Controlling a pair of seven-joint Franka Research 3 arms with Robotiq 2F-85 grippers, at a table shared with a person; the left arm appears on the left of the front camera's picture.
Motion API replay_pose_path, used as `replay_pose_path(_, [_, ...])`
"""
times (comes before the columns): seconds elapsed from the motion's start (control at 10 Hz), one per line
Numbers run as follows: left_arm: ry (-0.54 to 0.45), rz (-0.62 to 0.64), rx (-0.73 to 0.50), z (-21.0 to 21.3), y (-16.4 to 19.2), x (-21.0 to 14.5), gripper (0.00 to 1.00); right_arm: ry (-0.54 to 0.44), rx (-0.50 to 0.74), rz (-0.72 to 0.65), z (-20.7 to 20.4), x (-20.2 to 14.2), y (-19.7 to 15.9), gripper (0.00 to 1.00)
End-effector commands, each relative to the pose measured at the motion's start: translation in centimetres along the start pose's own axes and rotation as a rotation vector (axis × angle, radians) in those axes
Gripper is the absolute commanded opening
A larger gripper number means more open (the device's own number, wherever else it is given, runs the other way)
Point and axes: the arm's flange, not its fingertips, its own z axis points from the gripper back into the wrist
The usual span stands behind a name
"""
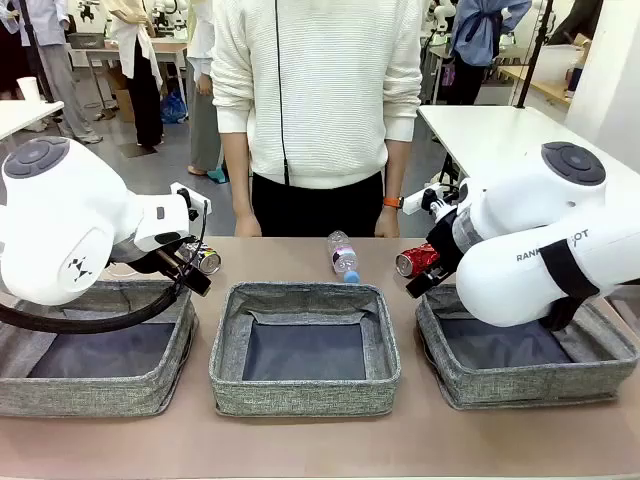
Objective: Sort the waste into the appropriate baskets.
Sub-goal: Pick up the waste item pointed out by the person.
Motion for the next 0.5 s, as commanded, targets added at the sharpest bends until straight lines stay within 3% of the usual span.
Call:
replay_pose_path(0.0, [0.0,0.0,0.0,0.0,0.0,0.0,1.0,0.0,0.0,0.0,0.0,0.0,0.0,1.0])
replay_pose_path(0.4, [0.0,0.0,0.0,0.0,0.0,0.0,1.0,0.0,0.0,0.0,0.0,0.0,0.0,1.0])
